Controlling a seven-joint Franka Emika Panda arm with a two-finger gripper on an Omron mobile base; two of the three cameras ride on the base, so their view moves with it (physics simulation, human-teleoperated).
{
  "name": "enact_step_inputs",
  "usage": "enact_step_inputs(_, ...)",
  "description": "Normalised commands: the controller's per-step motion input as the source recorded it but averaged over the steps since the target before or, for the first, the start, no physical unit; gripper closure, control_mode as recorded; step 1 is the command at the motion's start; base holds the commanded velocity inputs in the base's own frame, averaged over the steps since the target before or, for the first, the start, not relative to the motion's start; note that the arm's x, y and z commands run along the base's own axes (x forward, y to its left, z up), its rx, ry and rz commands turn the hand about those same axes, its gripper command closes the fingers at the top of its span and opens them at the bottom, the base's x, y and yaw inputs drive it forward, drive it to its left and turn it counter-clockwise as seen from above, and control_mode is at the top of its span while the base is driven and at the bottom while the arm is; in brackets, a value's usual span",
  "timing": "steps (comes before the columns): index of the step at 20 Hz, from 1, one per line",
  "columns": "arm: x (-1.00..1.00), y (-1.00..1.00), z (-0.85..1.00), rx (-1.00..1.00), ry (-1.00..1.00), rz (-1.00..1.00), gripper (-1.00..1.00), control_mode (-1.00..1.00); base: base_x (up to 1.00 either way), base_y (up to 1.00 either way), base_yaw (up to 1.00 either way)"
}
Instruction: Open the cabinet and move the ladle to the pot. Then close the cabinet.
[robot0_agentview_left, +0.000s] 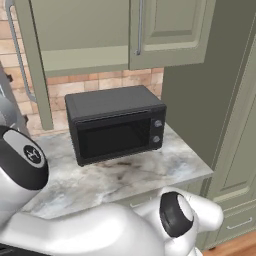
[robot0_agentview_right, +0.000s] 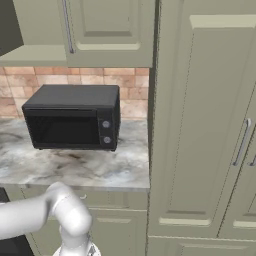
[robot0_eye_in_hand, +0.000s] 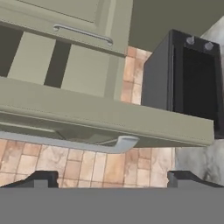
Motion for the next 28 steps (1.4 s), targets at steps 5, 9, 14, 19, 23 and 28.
enact_step_inputs(5,0.14,-0.08,0.0,0.0,-0.02,-0.04,-1.0,-1.0,0.0,0.0,0.0)
enact_step_inputs(9,0.15,-0.28,0.0,0.0,-0.03,0.0,-1.0,-1.0,0.0,0.0,0.0)
enact_step_inputs(14,0.37,-0.1,-0.11,0.0,-0.02,0.0,-1.0,-1.0,0.0,0.0,0.0)
enact_step_inputs(19,0.36,-0.02,-0.2,0.0,-0.01,0.0,-1.0,-1.0,0.0,0.0,0.0)
enact_step_inputs(23,0.3,-0.18,-0.13,0.0,-0.02,0.0,-1.0,-1.0,0.0,0.0,0.0)
enact_step_inputs(28,0.24,-0.72,-0.01,0.03,-0.03,0.0,-1.0,-1.0,0.0,0.0,0.0)
